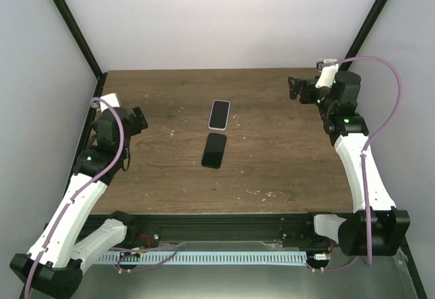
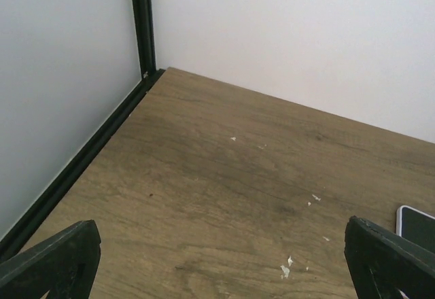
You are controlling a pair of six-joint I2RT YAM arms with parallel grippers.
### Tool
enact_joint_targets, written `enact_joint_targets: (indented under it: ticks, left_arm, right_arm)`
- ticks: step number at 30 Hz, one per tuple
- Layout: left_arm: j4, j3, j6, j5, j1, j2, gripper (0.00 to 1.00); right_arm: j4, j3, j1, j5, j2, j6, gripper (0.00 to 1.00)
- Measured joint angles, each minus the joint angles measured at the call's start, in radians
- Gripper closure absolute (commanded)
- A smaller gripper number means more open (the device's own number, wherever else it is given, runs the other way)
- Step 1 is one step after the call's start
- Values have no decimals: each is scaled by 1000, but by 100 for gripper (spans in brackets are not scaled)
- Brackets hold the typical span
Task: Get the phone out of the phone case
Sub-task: Adjust the phone at the center of the board.
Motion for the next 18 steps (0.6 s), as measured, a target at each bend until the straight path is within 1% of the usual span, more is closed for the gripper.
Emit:
enact_joint_targets:
  ticks: [3,5,7,10,12,14,18]
  left_arm:
    - [5,-41,-30,25,27,-46,2]
    - [13,-71,-45,55,44,-71,6]
    - [34,-105,-44,114,58,-93,9]
    - [79,-155,-31,242,61,-109,12]
    - [99,-166,-23,306,41,-89,13]
    - [114,-160,-19,353,3,-42,12]
    - [106,-105,-16,383,-119,115,6]
  right_arm:
    - [-11,-23,-5,-29,19,-15,0]
    - [-15,-41,-9,-53,27,-35,0]
    - [-23,-66,-13,-87,29,-66,0]
    - [-37,-104,-18,-144,29,-124,0]
    - [-55,-121,-18,-179,31,-165,0]
    - [-75,-126,-18,-210,40,-202,0]
    - [-104,-126,-14,-266,91,-270,0]
